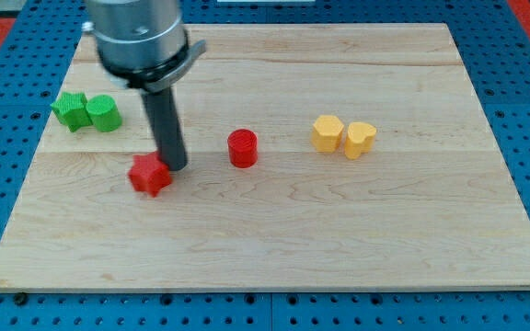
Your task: Push the red circle into the red star
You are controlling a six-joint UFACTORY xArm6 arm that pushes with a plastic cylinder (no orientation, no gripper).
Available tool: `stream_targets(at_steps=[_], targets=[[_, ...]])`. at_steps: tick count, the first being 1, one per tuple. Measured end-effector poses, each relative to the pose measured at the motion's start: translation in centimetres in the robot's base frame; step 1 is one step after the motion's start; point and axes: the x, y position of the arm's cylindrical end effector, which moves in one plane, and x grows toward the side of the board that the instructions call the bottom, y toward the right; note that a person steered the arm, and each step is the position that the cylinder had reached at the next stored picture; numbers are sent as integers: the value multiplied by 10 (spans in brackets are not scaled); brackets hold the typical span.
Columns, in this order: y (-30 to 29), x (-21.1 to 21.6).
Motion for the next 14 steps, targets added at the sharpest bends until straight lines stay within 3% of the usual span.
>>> stream_targets(at_steps=[2, 4, 8, 9, 12, 14], targets=[[-44, 41], [-26, 63], [231, 28], [232, 16], [126, -34], [70, -37]])
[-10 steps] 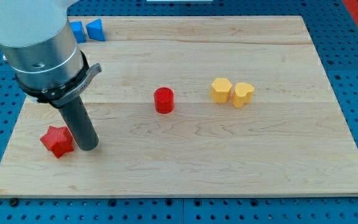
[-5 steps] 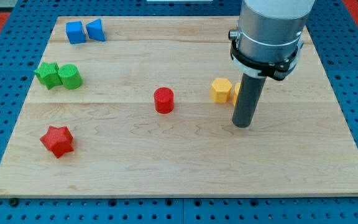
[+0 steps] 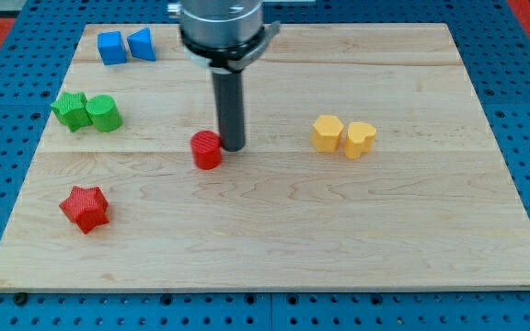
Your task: Push the red circle into the red star
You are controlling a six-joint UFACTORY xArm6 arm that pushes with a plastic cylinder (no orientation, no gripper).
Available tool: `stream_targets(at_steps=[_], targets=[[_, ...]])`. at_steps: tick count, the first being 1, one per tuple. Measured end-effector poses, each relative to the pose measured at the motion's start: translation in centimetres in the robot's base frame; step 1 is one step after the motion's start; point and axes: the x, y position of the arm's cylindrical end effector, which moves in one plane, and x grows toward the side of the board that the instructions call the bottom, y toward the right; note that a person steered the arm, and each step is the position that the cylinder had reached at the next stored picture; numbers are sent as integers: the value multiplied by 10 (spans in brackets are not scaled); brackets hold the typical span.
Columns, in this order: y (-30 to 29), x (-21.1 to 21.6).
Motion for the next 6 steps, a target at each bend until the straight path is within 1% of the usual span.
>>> stream_targets(at_steps=[1, 2, 3, 5, 6], targets=[[-44, 0], [-52, 20], [-72, 26], [-82, 27], [-114, 29]])
